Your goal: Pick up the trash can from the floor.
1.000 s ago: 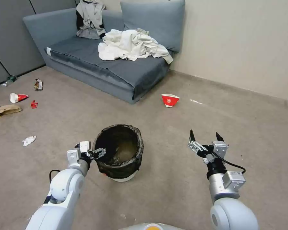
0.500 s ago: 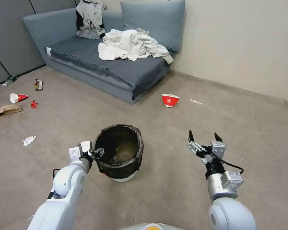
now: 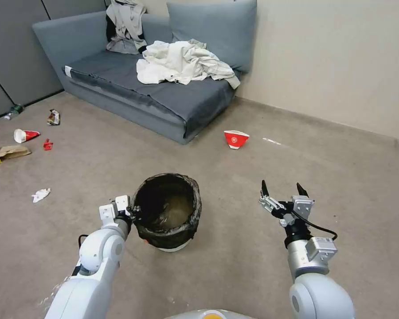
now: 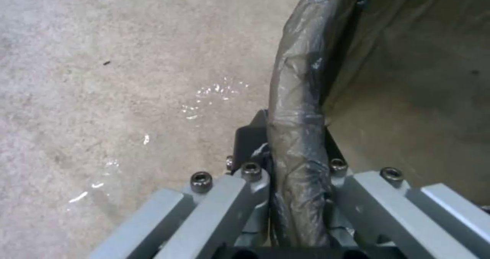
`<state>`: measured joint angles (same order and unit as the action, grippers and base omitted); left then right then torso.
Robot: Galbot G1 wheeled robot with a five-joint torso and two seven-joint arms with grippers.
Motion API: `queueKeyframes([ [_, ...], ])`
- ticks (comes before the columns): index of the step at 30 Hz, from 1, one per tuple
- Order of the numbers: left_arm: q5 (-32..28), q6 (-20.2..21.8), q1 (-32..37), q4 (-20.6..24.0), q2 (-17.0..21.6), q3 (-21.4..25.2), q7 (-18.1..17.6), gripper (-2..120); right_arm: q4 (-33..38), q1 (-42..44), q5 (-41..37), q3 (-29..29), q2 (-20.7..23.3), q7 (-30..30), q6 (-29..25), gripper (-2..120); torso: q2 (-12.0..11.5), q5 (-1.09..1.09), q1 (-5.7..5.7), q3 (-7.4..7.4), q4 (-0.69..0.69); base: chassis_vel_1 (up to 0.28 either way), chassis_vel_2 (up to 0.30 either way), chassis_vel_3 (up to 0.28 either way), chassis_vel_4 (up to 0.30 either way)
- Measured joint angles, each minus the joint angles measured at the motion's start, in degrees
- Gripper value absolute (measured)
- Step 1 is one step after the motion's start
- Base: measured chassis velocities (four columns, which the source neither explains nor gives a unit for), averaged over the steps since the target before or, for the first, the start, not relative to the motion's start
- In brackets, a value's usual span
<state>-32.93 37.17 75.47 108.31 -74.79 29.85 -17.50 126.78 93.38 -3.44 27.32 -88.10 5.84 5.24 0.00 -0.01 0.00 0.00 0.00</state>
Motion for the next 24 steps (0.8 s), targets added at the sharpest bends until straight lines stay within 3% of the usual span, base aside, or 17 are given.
queueKeyframes([
  [2, -0.34, -1.33, 0.35, 0.23, 0.01, -0.03, 0.0, 4, 0.0, -0.02, 0.0, 0.01, 0.04, -0.01, 0.0, 100, 0.0, -0.01, 0.0, 0.0, -0.01, 0.0, 0.0, 0.0, 0.0],
  [5, 0.09, -7.6, 2.22, 1.35, 0.36, 0.21, 1.12, 3, 0.0, -0.1, 0.0, 0.05, 0.1, 0.0, -0.02, 100, 0.0, -0.01, 0.0, 0.0, -0.01, 0.0, 0.0, 0.0, 0.0],
  [13, -0.91, -13.44, 6.93, 7.02, -0.4, 2.38, 3.4, 2, 0.16, -0.41, 0.0, -0.15, 0.24, 0.0, -0.02, 100, 0.0, 0.0, 0.0, 0.0, -0.01, 0.0, 0.0, 0.0, 0.0],
  [24, -2.66, -14.56, 13.58, 19.59, -3.0, 4.16, 1.66, 2, 1.0, -0.73, -0.05, -0.52, 0.37, -0.01, 0.01, 100, 0.0, 0.01, 0.0, 0.0, 0.0, 0.0, 0.0, 0.0, 0.0],
])
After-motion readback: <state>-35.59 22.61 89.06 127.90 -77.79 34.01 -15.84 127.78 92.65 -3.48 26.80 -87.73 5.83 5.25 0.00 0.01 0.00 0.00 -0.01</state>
